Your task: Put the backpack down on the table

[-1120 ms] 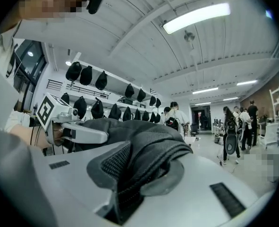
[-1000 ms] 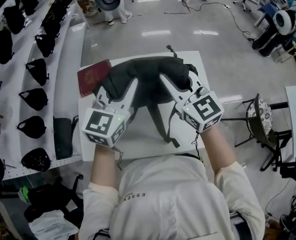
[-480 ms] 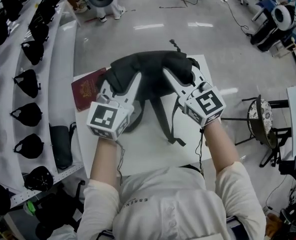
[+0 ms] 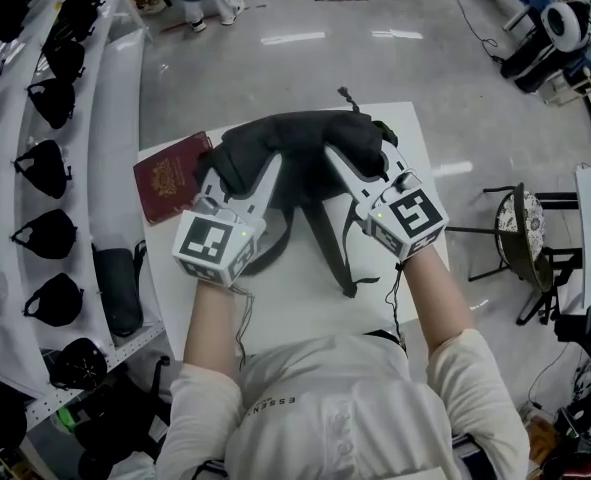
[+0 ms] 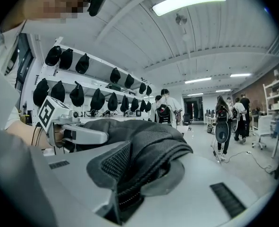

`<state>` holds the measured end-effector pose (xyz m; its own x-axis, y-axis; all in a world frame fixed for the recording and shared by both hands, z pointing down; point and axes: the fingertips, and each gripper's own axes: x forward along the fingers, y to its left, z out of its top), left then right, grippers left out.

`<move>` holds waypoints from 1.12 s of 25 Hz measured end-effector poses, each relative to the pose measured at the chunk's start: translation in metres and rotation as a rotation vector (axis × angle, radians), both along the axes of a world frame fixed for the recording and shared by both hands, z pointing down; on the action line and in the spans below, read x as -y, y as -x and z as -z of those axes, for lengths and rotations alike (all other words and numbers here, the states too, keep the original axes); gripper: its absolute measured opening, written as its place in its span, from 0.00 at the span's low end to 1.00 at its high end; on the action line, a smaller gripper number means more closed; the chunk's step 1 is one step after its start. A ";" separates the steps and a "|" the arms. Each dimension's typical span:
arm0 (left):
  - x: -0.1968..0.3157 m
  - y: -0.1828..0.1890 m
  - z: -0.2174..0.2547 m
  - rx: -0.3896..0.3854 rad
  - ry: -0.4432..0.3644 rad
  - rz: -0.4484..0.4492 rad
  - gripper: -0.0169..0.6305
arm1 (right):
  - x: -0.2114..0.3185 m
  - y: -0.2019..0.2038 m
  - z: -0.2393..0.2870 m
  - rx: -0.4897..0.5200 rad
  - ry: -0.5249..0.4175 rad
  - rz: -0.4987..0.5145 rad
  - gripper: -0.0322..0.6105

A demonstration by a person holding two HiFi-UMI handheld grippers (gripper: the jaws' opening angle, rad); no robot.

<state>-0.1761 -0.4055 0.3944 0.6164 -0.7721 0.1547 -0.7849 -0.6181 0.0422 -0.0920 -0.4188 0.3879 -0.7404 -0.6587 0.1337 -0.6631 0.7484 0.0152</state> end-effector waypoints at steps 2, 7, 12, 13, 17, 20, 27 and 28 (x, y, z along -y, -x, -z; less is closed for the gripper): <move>-0.004 0.000 -0.007 -0.004 0.022 -0.004 0.14 | -0.003 -0.001 -0.007 0.003 0.031 -0.005 0.20; -0.019 -0.002 -0.017 -0.018 0.020 0.003 0.14 | -0.018 -0.003 -0.018 0.005 0.053 -0.021 0.20; -0.036 -0.008 -0.030 -0.017 0.030 -0.008 0.14 | -0.034 -0.012 -0.033 0.048 0.087 -0.045 0.21; -0.040 -0.010 -0.033 -0.019 0.035 -0.010 0.14 | -0.038 -0.014 -0.036 0.055 0.097 -0.049 0.21; -0.060 -0.013 -0.041 -0.046 0.056 -0.006 0.14 | -0.058 -0.018 -0.044 0.072 0.131 -0.052 0.21; -0.076 -0.017 -0.043 -0.064 0.074 -0.011 0.14 | -0.073 -0.021 -0.047 0.088 0.149 -0.052 0.21; -0.112 -0.020 -0.058 -0.097 0.116 0.017 0.14 | -0.108 -0.029 -0.062 0.121 0.206 -0.047 0.21; -0.118 -0.021 -0.060 -0.101 0.125 0.019 0.14 | -0.114 -0.030 -0.064 0.124 0.213 -0.044 0.21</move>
<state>-0.1551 -0.2873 0.4544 0.6190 -0.7626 0.1878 -0.7843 -0.5881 0.1972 -0.0620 -0.3046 0.4514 -0.7307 -0.6578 0.1828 -0.6824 0.6961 -0.2232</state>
